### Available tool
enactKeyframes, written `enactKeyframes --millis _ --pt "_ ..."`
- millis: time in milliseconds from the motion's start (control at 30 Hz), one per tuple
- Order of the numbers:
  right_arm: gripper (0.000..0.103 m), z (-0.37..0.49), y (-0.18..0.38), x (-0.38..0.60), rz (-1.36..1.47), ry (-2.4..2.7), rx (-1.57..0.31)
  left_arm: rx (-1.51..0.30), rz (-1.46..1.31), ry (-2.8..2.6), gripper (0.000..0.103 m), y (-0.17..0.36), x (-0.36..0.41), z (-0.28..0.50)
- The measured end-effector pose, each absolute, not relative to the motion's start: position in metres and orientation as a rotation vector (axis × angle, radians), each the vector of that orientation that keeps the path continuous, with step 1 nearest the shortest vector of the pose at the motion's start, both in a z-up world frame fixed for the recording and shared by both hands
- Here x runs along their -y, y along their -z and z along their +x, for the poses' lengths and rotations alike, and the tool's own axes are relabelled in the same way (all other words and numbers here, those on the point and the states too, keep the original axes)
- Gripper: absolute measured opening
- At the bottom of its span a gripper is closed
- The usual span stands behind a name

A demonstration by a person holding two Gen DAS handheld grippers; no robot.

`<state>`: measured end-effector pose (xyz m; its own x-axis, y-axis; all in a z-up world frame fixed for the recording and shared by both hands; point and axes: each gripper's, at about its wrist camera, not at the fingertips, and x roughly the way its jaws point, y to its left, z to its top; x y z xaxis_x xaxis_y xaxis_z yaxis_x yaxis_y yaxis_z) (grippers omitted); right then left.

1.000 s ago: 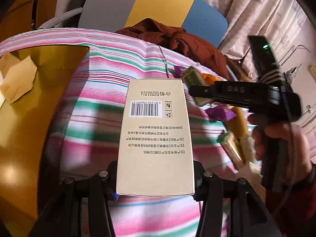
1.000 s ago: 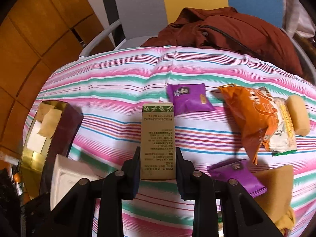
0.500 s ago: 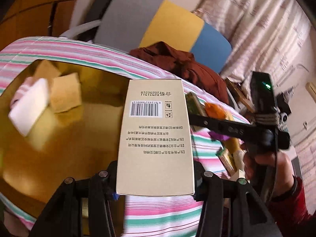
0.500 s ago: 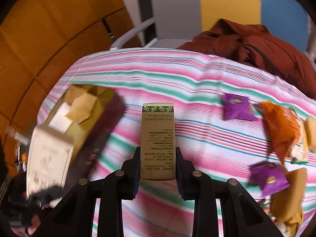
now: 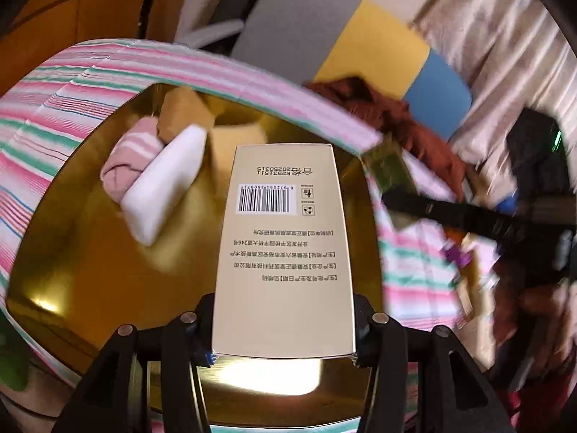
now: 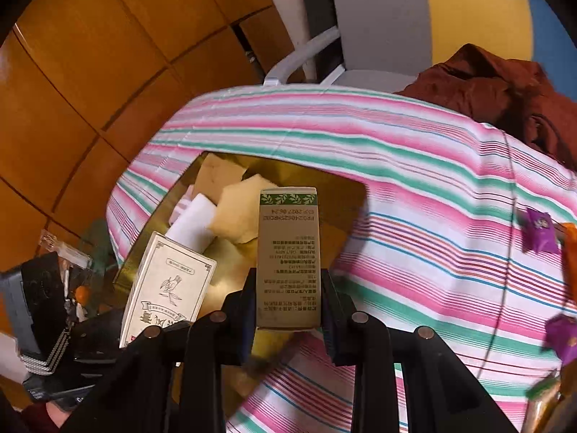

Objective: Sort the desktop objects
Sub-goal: 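Carry both boxes over the gold tray and open both tools to drop them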

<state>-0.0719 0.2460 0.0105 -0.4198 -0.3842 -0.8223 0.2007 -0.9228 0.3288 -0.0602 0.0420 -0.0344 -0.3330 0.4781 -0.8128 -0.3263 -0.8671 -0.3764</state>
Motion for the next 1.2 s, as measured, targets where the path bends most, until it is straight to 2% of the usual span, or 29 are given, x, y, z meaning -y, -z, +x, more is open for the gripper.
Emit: enactKeyframes --millis 233,500,533,567,633,667,1000,1133,1200 --pt "0.03 -0.104 0.014 -0.213 1.577 2.366 0.23 0.051 -1.553 -2.218 0.051 0.058 -0.032 -0.087" --pt "0.031 -0.139 0.036 -0.201 1.632 2.444 0.249 0.009 -1.632 -2.218 0.051 0.069 -0.031 -0.105" --pt "0.032 -0.142 0.036 -0.2 1.629 2.45 0.256 0.011 -1.632 -2.218 0.051 0.07 -0.03 -0.106" --pt "0.038 -0.144 0.037 -0.201 1.619 2.453 0.278 0.002 -1.634 -2.221 0.051 0.07 -0.03 -0.108" --pt "0.047 -0.143 0.034 -0.203 1.614 2.463 0.304 -0.013 -1.636 -2.231 0.051 0.07 -0.03 -0.112" --pt "0.047 -0.14 0.032 -0.204 1.607 2.467 0.315 -0.018 -1.636 -2.234 0.051 0.07 -0.031 -0.114" --pt "0.047 -0.094 0.004 -0.219 1.47 2.498 0.316 -0.035 -1.623 -2.257 0.051 0.073 -0.037 -0.134" --pt "0.047 -0.074 -0.002 -0.225 1.423 2.505 0.306 -0.079 -1.651 -2.305 0.055 0.073 -0.038 -0.129" --pt "0.048 -0.065 -0.004 -0.23 1.41 2.503 0.302 -0.039 -1.646 -2.312 0.055 0.067 -0.031 -0.123"
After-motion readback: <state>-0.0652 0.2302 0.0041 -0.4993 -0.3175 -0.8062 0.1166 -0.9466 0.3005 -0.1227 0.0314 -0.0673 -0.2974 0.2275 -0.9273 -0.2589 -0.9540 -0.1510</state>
